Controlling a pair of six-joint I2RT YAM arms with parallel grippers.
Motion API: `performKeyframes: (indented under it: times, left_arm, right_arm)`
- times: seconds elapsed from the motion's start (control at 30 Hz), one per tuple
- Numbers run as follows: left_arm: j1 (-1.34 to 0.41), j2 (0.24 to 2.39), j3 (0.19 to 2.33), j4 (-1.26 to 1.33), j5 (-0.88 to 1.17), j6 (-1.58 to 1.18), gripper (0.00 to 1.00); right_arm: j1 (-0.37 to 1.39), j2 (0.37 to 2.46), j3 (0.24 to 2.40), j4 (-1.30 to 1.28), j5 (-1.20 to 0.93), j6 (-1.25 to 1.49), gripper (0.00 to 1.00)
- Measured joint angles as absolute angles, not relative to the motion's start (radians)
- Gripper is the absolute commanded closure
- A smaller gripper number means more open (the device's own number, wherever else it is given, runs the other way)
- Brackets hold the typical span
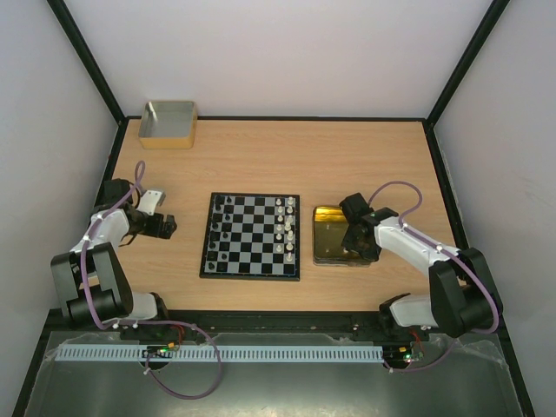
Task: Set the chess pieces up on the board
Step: Pick up the chess piece from the storage box.
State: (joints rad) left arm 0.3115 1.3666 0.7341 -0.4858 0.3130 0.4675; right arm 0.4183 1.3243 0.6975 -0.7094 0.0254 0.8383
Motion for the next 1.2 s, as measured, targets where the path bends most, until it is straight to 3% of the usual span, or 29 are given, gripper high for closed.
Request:
performKeyframes:
  times: [0.3,0.6,1.2]
  left_arm:
    - [0.305,1.367,0.736,-0.486,0.313,0.467,0.0]
    - [0.302,1.367,0.736,-0.485,0.313,0.468,0.01]
    - [0.302,1.362,0.736,-0.484,0.313,0.467,0.01]
  right_arm:
    - [0.399,1.328,0.69,-0.701,0.036,0.838,0.77]
    - [0.39,1.335,0.69,-0.694,0.056,0.841,0.91]
    - [0.403,1.318,0.712,-0.705,0.075,0.845,0.95]
